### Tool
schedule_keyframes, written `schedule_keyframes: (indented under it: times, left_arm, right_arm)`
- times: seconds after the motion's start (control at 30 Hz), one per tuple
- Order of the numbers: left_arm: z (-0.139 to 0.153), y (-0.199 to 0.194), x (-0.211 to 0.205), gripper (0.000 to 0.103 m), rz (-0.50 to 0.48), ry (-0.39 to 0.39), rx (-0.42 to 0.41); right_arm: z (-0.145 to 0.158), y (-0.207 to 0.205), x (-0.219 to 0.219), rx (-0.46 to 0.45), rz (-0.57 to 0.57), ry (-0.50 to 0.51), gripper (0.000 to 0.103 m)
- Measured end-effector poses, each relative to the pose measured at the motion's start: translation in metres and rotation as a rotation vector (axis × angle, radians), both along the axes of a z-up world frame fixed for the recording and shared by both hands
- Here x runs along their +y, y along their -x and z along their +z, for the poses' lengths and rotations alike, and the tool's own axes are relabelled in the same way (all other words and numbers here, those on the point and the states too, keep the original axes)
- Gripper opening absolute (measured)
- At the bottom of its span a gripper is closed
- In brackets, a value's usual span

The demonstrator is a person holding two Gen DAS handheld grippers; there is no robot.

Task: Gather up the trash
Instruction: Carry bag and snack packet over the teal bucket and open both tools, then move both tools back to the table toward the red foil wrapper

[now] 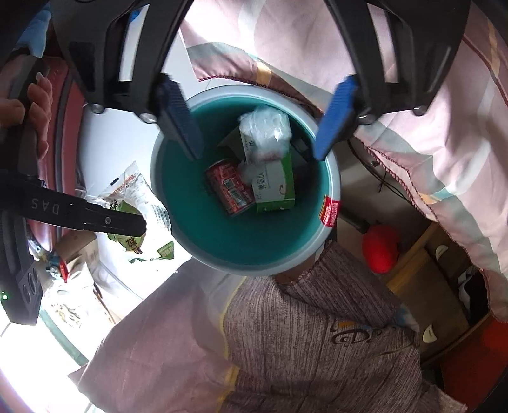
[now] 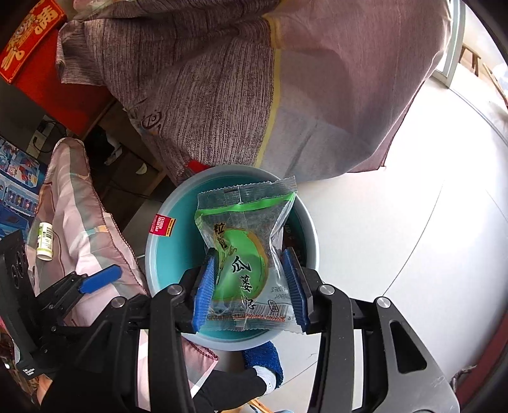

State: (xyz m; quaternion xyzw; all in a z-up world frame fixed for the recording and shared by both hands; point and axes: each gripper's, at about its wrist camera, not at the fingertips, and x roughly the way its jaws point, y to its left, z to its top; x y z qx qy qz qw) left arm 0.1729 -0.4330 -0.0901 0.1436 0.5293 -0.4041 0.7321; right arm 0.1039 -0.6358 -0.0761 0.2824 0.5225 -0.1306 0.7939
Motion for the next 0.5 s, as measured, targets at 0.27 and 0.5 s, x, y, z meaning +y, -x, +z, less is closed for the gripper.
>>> schedule_keyframes:
  times: [0.27,0.5]
  left_arm:
    - [0.005,-0.001,0.022,0.094,0.032,0.010,-0.005]
    - [0.010,-0.002,0.043,0.096,0.071,0.032,0.007]
  right_arm:
    - [-0.004,-0.014,0.015,0.018,0.041,-0.012,0.063]
    - [-0.001,-0.019,0.025,0.038,0.043,-0.014,0.078]
